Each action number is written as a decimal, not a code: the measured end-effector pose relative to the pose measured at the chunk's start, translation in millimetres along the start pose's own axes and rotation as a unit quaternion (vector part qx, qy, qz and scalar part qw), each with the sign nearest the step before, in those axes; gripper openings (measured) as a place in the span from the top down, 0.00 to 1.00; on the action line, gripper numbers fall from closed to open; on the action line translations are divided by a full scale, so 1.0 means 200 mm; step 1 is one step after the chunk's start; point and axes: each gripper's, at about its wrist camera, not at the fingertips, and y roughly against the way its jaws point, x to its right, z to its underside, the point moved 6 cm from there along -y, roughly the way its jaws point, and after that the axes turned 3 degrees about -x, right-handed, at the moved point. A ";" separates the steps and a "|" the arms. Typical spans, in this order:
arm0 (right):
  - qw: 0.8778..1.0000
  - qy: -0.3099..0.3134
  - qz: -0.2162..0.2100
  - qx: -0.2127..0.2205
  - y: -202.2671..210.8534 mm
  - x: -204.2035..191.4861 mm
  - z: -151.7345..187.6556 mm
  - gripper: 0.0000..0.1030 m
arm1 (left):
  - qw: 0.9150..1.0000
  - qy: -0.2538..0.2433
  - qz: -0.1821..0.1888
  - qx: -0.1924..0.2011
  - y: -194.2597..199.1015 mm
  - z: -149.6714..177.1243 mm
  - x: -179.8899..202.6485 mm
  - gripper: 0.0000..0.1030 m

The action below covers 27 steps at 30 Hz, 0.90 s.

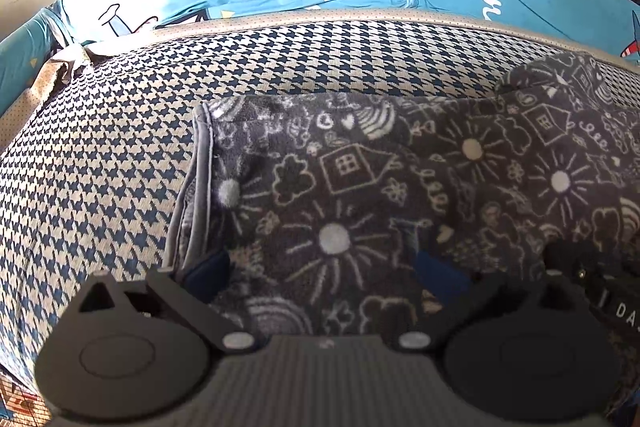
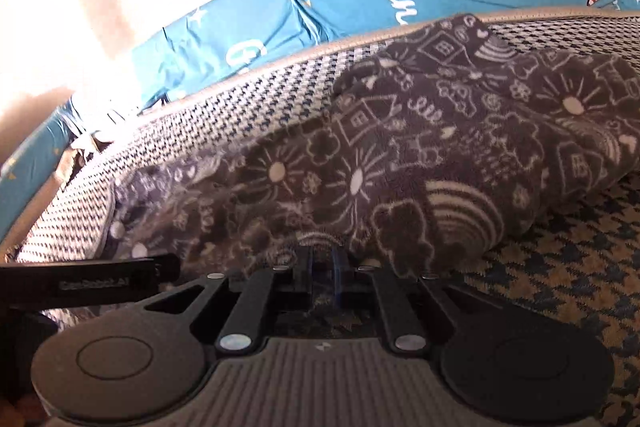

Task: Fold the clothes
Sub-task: 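Press the folded jacket flat with both grippers side by side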

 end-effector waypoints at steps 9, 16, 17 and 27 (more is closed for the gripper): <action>1.000 0.022 0.008 -0.013 0.00 0.00 0.03 0.93 | 1.000 0.001 0.010 0.004 0.02 0.01 0.00 0.00; 0.999 0.030 0.025 -0.012 0.05 -0.04 0.06 0.91 | 0.999 0.009 0.034 0.021 0.13 0.05 -0.04 0.00; 0.999 0.030 0.022 -0.012 0.06 -0.05 0.07 0.87 | 0.999 0.013 0.038 0.021 0.14 0.05 -0.05 0.00; 0.994 0.106 -0.026 0.015 0.17 -0.26 0.12 0.85 | 0.995 0.095 0.039 0.005 0.19 0.10 -0.31 0.00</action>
